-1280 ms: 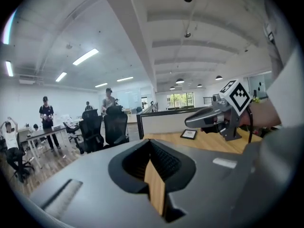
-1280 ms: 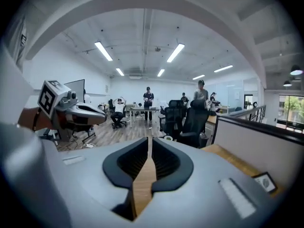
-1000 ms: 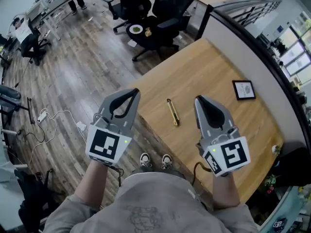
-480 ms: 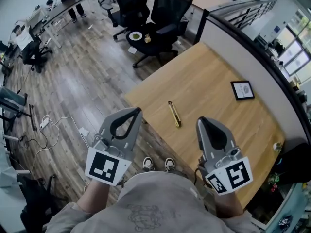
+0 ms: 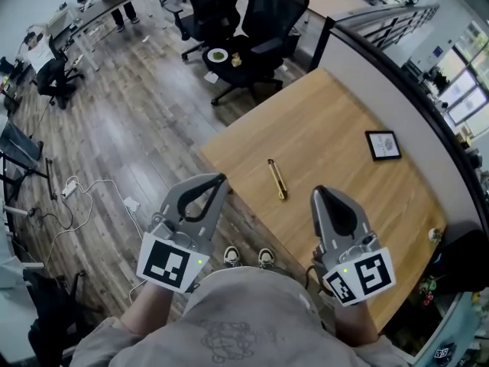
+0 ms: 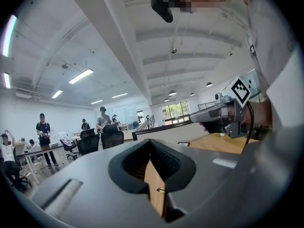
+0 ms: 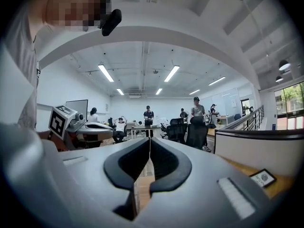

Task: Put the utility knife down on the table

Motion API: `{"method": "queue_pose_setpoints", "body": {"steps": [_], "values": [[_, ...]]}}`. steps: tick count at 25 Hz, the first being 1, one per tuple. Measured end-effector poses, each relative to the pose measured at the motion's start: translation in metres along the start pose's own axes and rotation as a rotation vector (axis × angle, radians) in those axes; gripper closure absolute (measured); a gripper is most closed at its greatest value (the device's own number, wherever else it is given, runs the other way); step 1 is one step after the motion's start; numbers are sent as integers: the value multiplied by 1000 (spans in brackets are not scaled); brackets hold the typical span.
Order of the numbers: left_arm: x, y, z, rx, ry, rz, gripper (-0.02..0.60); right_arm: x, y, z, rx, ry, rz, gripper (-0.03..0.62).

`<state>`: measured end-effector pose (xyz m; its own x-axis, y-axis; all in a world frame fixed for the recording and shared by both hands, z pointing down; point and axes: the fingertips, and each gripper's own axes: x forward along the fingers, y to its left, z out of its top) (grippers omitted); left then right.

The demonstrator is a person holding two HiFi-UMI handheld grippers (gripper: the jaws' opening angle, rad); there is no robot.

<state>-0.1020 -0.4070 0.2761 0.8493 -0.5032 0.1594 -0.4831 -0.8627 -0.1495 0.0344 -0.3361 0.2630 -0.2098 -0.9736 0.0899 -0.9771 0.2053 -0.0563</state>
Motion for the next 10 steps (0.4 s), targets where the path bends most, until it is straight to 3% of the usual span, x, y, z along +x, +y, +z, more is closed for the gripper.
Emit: {"method": "queue_pose_setpoints", "body": {"steps": [10], "values": [[-4,7,1,-27,-3,3,581,7,2,-5,3,12,14,579]]}}
